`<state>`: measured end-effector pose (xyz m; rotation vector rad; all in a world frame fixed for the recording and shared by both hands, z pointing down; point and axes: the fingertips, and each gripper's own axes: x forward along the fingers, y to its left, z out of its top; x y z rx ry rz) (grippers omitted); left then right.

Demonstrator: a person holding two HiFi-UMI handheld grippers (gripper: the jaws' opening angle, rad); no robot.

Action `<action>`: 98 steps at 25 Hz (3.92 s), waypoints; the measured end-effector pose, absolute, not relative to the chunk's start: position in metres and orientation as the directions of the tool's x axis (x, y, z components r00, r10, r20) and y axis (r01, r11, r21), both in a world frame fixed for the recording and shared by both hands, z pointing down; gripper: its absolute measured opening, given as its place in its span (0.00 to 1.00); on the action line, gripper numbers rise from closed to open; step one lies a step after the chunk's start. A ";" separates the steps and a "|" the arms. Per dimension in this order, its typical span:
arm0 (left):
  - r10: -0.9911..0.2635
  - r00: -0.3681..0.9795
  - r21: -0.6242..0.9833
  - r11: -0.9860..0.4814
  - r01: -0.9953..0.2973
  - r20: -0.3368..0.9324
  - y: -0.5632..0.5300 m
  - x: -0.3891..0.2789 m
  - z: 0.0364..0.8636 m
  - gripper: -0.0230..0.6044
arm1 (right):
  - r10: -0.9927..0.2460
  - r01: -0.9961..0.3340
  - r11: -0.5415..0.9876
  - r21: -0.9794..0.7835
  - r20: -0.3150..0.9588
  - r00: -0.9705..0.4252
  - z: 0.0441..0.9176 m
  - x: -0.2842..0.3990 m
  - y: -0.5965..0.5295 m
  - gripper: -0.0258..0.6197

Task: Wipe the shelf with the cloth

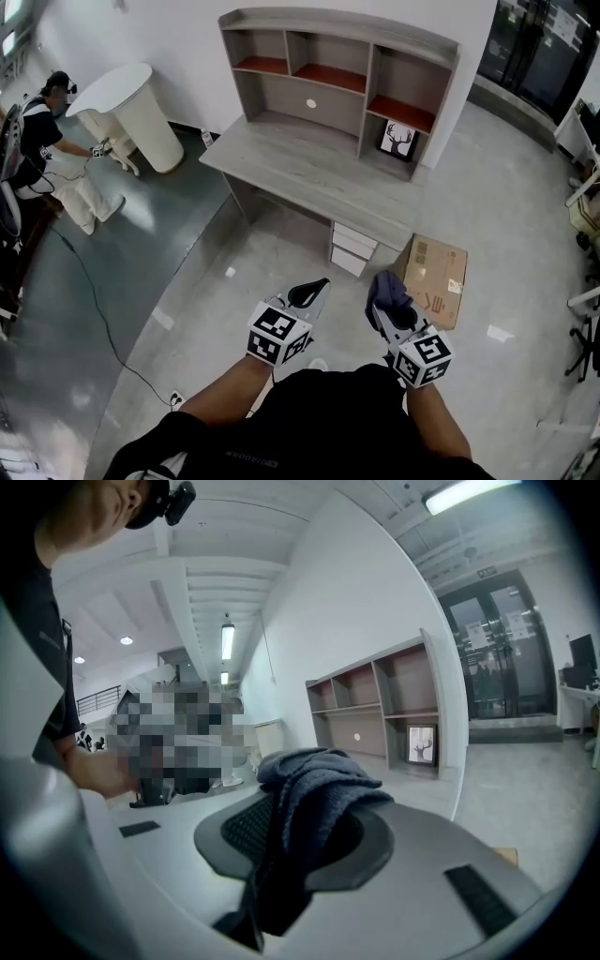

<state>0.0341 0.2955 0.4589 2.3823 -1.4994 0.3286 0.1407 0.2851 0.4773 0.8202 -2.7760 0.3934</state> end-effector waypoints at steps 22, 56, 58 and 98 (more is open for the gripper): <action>-0.827 0.435 0.145 -0.411 -0.900 0.356 0.122 0.006 0.464 0.05 | -0.507 -0.556 0.809 -0.192 0.253 -0.824 0.475 0.105 0.099 0.19; -0.777 0.511 0.111 -0.509 -0.854 0.368 -0.103 -0.007 0.458 0.05 | -0.613 -0.648 0.733 -0.208 0.211 -0.761 0.471 0.094 -0.108 0.19; -0.766 0.527 0.107 -0.528 -0.843 0.369 -0.114 -0.017 0.457 0.05 | -0.638 -0.670 0.715 -0.200 0.204 -0.742 0.468 0.087 -0.116 0.19; -0.654 0.685 0.156 -0.677 -0.719 0.321 -0.196 -0.108 0.450 0.05 | -0.847 -0.851 0.525 -0.011 0.091 -0.524 0.317 -0.007 -0.334 0.19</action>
